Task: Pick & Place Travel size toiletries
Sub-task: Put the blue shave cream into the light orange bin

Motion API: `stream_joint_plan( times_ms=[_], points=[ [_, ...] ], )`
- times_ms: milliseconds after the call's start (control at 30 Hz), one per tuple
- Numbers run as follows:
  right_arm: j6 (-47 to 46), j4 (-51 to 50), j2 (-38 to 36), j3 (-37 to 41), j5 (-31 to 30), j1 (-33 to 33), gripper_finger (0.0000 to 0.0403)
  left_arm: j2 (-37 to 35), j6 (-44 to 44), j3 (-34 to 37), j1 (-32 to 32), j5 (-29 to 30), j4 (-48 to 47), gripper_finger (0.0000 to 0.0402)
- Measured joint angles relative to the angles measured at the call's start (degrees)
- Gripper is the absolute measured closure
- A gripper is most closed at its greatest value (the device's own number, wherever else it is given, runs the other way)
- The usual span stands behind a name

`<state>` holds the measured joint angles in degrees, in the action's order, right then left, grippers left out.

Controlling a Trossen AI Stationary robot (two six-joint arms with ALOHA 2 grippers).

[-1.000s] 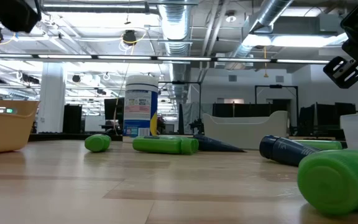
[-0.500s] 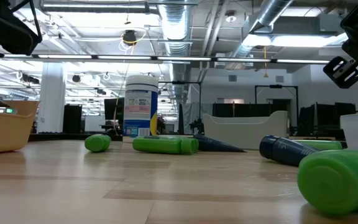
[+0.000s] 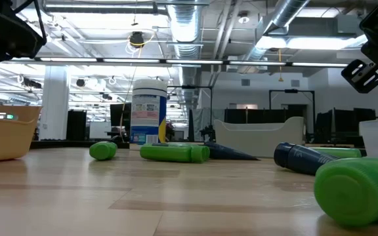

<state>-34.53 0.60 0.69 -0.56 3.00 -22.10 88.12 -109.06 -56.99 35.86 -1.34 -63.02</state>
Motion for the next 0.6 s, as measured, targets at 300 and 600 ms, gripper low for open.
stream_joint_plan(
  times_ms=[300,600],
  points=[
    [0.00,0.00,0.00,0.00,0.00,0.00,0.0326,-6.41,2.74,-0.02,-1.65,16.26,18.39,0.0157],
    [0.00,0.00,0.00,0.00,-0.02,0.00,0.0326,-9.27,30.60,-0.04,-13.80,26.74,44.37,0.0156]
  ],
)
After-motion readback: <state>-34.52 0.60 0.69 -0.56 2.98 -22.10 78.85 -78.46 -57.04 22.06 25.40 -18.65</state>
